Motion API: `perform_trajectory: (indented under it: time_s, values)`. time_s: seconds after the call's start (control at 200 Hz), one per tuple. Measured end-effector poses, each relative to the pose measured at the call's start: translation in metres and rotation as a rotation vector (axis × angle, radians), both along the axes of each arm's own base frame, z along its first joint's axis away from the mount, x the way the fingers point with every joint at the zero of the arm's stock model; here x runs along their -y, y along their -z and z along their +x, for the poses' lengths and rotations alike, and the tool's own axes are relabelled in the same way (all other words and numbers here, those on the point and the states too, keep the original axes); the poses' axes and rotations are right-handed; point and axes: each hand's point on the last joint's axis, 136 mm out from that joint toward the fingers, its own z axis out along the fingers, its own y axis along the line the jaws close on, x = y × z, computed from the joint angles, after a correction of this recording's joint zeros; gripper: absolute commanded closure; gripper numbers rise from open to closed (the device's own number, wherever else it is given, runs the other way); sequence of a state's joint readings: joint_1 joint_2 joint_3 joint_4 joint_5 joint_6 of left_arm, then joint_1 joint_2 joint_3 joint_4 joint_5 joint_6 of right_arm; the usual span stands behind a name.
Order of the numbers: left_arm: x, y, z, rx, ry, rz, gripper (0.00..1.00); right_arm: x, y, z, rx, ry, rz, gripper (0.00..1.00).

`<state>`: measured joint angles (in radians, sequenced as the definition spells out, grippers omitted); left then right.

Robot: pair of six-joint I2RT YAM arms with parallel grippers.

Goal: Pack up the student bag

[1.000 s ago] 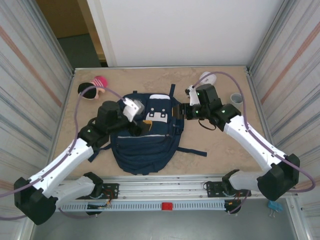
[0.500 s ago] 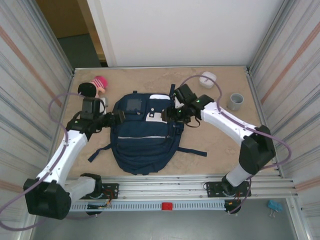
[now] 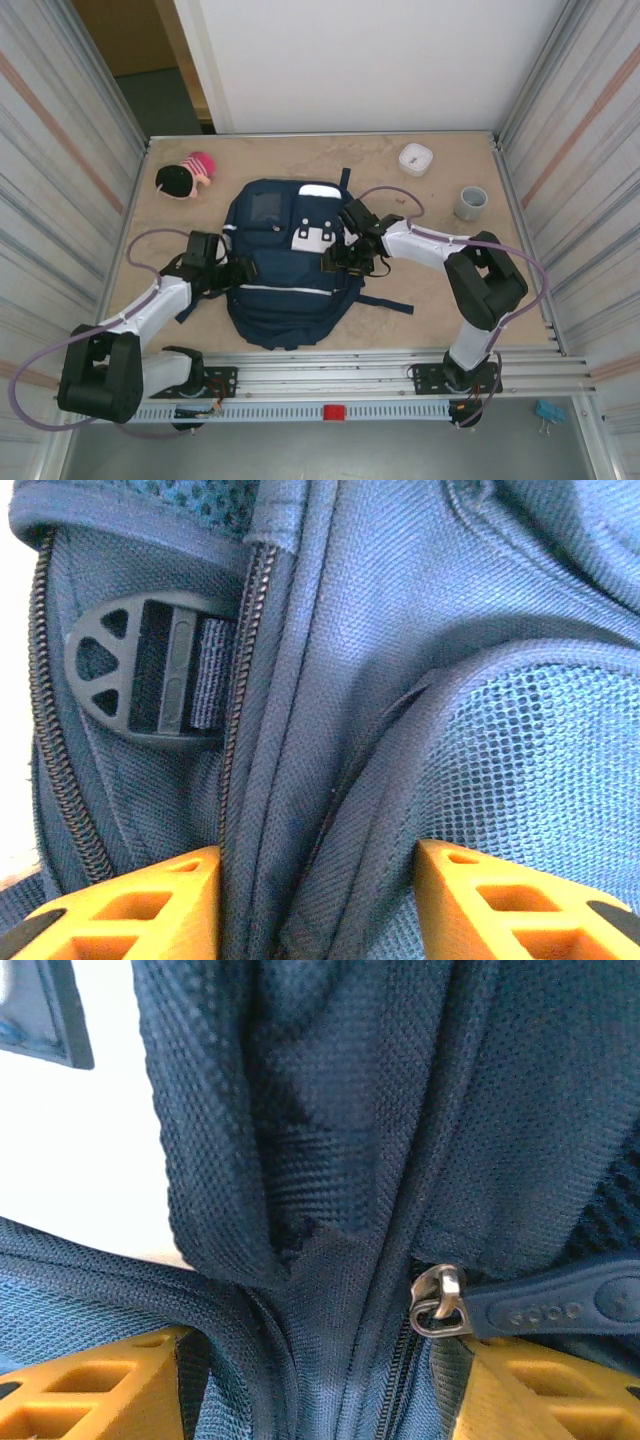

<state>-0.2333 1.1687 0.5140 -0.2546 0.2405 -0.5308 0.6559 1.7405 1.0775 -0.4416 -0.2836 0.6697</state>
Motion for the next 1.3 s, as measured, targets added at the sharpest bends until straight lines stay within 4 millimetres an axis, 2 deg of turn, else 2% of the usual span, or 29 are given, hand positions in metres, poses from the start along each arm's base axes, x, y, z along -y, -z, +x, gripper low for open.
perform_trajectory:
  time_s: [0.125,0.251,0.381,0.491,0.606,0.727,0.797,0.857,0.917,0.932,0.937,0.942,0.952,1.042,1.122,1.193,1.258,1.298]
  values:
    - [0.014,-0.002,0.006,0.036,0.008,0.011,0.57,0.014,-0.002,0.009,0.009,0.041,0.02,0.38]
    - [0.042,-0.004,0.019,0.059,0.044,-0.002,0.56,0.047,-0.002,0.03,0.019,0.117,0.022,0.38]
    - [0.074,-0.002,0.042,0.064,0.084,-0.018,0.54,0.079,-0.002,0.051,0.031,0.181,0.027,0.38]
    - [0.095,-0.002,0.063,0.076,0.101,-0.03,0.51,0.097,-0.002,0.06,0.043,0.209,0.018,0.39]
    - [0.105,-0.004,0.074,0.089,0.106,-0.026,0.47,0.106,-0.005,0.065,0.048,0.216,0.007,0.39]
    - [0.104,-0.01,0.074,0.086,0.1,0.006,0.39,0.112,-0.014,0.066,0.046,0.21,-0.016,0.38]
    - [0.1,-0.023,0.073,0.097,0.098,0.034,0.29,0.118,-0.032,0.066,0.065,0.213,-0.032,0.38]
    - [0.095,-0.048,0.075,0.145,0.097,0.059,0.22,0.125,-0.061,0.07,0.109,0.223,-0.03,0.37]
    - [0.088,-0.088,0.078,0.246,0.095,0.084,0.16,0.135,-0.103,0.08,0.197,0.247,-0.014,0.34]
    - [0.086,-0.1,0.079,0.274,0.087,0.085,0.15,0.137,-0.117,0.083,0.23,0.253,-0.003,0.23]
    - [0.085,-0.106,0.079,0.294,0.09,0.09,0.14,0.138,-0.121,0.084,0.237,0.256,-0.001,0.12]
    - [0.084,-0.109,0.079,0.302,0.091,0.092,0.14,0.139,-0.123,0.084,0.244,0.258,0.0,0.06]
    - [0.083,-0.117,0.08,0.326,0.086,0.095,0.13,0.142,-0.132,0.086,0.266,0.263,0.004,0.01]
    - [0.062,-0.191,0.079,0.552,0.055,0.14,0.08,0.162,-0.207,0.093,0.468,0.294,0.04,0.01]
    - [0.038,-0.237,0.071,0.737,0.015,0.212,0.06,0.185,-0.251,0.089,0.625,0.329,0.035,0.01]
    - [0.018,-0.251,0.062,0.848,-0.008,0.294,0.04,0.204,-0.267,0.082,0.726,0.357,0.01,0.01]
    - [0.002,-0.244,0.054,0.904,-0.01,0.397,0.03,0.221,-0.262,0.076,0.78,0.386,-0.025,0.01]
    - [-0.006,-0.233,0.05,0.92,-0.006,0.461,0.01,0.232,-0.25,0.073,0.793,0.407,-0.048,0.01]
